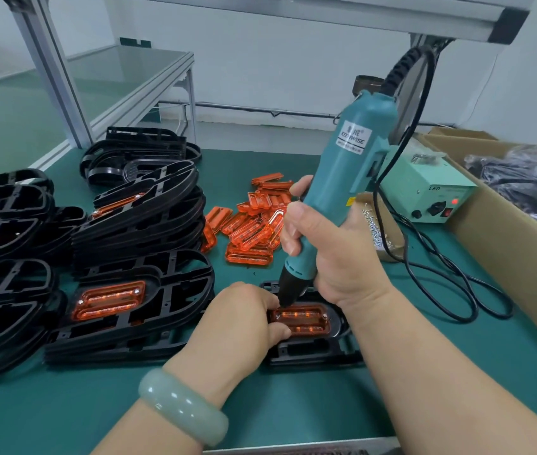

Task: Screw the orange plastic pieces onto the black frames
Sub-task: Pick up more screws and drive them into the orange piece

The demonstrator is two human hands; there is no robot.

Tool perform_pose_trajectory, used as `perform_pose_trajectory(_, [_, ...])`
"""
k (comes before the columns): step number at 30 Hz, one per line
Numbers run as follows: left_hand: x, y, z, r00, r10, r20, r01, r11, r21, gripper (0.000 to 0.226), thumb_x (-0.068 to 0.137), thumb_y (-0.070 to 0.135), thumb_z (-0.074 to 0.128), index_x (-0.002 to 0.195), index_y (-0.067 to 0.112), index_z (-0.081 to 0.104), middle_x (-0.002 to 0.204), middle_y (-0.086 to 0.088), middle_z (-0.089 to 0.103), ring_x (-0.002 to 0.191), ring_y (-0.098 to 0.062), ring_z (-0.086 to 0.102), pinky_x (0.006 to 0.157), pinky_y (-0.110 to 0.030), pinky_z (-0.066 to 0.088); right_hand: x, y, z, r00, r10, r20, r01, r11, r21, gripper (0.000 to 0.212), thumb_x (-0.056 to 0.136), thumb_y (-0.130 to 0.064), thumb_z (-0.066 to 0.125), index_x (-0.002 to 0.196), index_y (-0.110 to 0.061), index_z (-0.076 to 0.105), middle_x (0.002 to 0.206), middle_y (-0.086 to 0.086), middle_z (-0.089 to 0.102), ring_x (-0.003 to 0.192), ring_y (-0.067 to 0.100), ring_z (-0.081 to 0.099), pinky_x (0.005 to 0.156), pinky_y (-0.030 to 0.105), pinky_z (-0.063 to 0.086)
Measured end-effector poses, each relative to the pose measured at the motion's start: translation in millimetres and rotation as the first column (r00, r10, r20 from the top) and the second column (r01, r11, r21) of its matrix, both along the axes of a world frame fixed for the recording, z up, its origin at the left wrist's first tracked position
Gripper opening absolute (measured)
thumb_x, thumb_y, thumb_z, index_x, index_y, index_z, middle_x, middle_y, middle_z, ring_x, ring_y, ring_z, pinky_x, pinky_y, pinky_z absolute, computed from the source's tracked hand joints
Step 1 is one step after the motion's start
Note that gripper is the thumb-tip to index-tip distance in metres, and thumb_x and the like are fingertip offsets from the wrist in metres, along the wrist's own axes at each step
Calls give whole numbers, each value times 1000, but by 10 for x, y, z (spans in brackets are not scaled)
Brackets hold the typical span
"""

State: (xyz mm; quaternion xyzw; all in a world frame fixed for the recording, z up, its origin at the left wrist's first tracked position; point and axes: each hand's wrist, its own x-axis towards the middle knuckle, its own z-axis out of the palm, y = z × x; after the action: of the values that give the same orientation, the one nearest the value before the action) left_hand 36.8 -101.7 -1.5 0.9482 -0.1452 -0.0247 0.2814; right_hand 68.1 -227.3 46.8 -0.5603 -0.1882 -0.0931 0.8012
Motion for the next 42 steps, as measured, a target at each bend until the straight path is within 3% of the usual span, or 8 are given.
perform_pose_trajectory(7, [13, 0, 24, 1000, -6, -4, 6, 1000, 17, 35, 83, 42, 66, 116, 31, 65, 89, 4, 57, 79, -11, 48, 69, -21, 35, 14, -35, -40, 999, 34, 31, -34, 999, 6, 18, 79, -10, 63, 82, -28, 63, 56, -3, 50, 44, 14, 47, 50, 25, 41])
perform_pose_trajectory(14, [-7, 3, 37, 1000, -9, -24, 10, 1000, 26, 38, 84, 43, 65, 120, 33, 62, 84, 6, 54, 79, -11, 50, 69, -21, 36, -43, -63, -39, 998, 46, 37, -46, 999, -7, 25, 80, -11, 63, 104, -17, 58, 57, -1, 49, 47, 14, 48, 54, 26, 43])
perform_pose_trajectory(19, [7, 7, 66, 1000, -4, -27, 5, 1000, 19, 32, 81, 42, 67, 111, 30, 67, 80, 3, 58, 72, -10, 45, 63, -21, 32, -23, -43, -48, 1000, 11, 27, -11, 1000, -5, 19, 83, -5, 56, 95, -20, 60, 57, -2, 49, 46, 14, 47, 53, 26, 42])
perform_pose_trajectory(24, [21, -15, 73, 1000, 1, -18, 0, 998, 55, 35, 82, 44, 67, 114, 29, 66, 87, 3, 59, 82, -14, 53, 65, -20, 31, -11, -28, -51, 1000, 11, 0, -11, 1000, 7, 28, 82, -2, 54, 75, -29, 62, 54, -3, 48, 42, 13, 46, 51, 24, 41])
perform_pose_trajectory(31, [4, -7, 33, 1000, 25, 18, -26, 999, 40, 45, 80, 46, 68, 123, 32, 61, 107, 4, 65, 100, -13, 58, 73, -18, 36, -32, -62, -58, 999, -53, 9, 53, 998, 17, 23, 83, -6, 58, 103, -18, 57, 59, -3, 50, 47, 14, 48, 53, 26, 43])
perform_pose_trajectory(34, [11, -8, 17, 999, 29, 30, -30, 999, 41, 46, 80, 47, 69, 122, 32, 61, 107, 5, 64, 100, -13, 58, 73, -17, 35, -37, -48, -69, 997, -73, 11, 73, 997, 25, 17, 84, -8, 58, 92, -22, 60, 58, -4, 50, 46, 14, 48, 52, 26, 42])
perform_pose_trajectory(37, [14, -16, 38, 999, 22, 30, -24, 998, 59, 36, 80, 46, 68, 112, 29, 67, 93, 4, 65, 83, -13, 55, 67, -20, 35, -46, -11, -77, 997, -81, 17, 80, 997, 14, 25, 81, -8, 59, 73, -32, 62, 53, -5, 49, 42, 14, 47, 50, 24, 40])
perform_pose_trajectory(42, [8, -38, 74, 1000, 12, 21, -15, 993, 119, 27, 81, 45, 67, 94, 22, 68, 83, 0, 66, 74, -14, 55, 61, -24, 37, -85, 16, -66, 994, -104, 39, 105, 994, -21, 25, 80, -5, 58, 71, -29, 60, 50, -3, 48, 42, 15, 45, 51, 25, 41])
